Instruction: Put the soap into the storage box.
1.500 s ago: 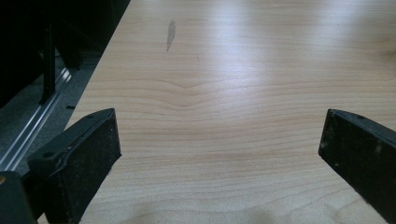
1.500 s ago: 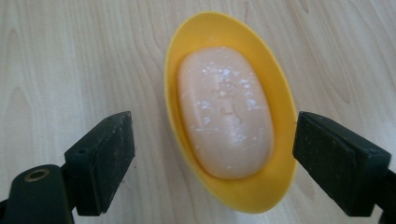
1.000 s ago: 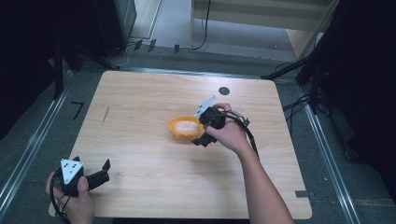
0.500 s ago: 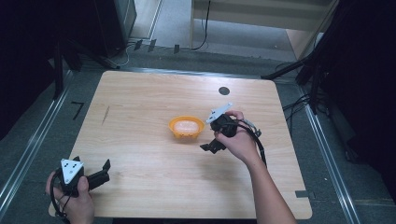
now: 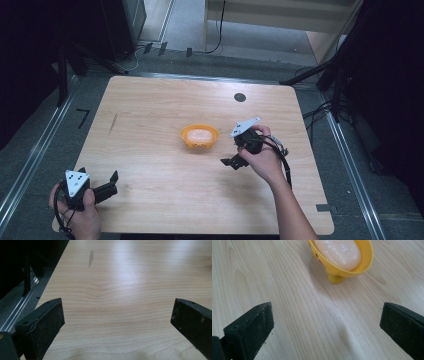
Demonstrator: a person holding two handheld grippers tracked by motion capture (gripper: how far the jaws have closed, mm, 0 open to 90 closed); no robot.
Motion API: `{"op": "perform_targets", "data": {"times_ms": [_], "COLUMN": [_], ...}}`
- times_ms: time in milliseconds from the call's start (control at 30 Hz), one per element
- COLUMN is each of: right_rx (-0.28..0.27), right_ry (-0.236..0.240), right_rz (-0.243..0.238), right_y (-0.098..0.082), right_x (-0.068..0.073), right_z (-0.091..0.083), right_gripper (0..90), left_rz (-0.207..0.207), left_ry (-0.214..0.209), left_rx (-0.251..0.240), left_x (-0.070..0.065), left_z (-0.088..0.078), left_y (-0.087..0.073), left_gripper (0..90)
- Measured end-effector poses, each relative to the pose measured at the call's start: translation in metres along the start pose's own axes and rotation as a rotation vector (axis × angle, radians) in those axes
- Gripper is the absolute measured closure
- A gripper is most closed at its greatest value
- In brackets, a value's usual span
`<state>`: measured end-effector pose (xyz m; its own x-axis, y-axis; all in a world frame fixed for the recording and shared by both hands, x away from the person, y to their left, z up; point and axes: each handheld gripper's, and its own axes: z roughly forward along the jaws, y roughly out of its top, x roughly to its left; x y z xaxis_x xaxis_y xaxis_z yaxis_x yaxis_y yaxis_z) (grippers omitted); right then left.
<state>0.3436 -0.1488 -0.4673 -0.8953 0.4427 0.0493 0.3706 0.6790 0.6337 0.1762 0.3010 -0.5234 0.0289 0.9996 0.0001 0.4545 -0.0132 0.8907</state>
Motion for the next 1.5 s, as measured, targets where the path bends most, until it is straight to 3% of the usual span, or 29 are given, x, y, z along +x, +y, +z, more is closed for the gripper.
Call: {"op": "perform_targets", "data": {"times_ms": [1500], "right_rx": [-0.083], "right_ry": [-0.065], "right_rz": [0.132], "right_y": [-0.094], "right_x": [0.006], "right_z": [-0.025], "right_gripper": [0.0], "left_rz": [0.024], "left_ry": [0.008], "left_rx": [0.003], "left_x": [-0.002], "left_z": [0.0], "left_y": [0.0], "left_gripper": [0.0]}}
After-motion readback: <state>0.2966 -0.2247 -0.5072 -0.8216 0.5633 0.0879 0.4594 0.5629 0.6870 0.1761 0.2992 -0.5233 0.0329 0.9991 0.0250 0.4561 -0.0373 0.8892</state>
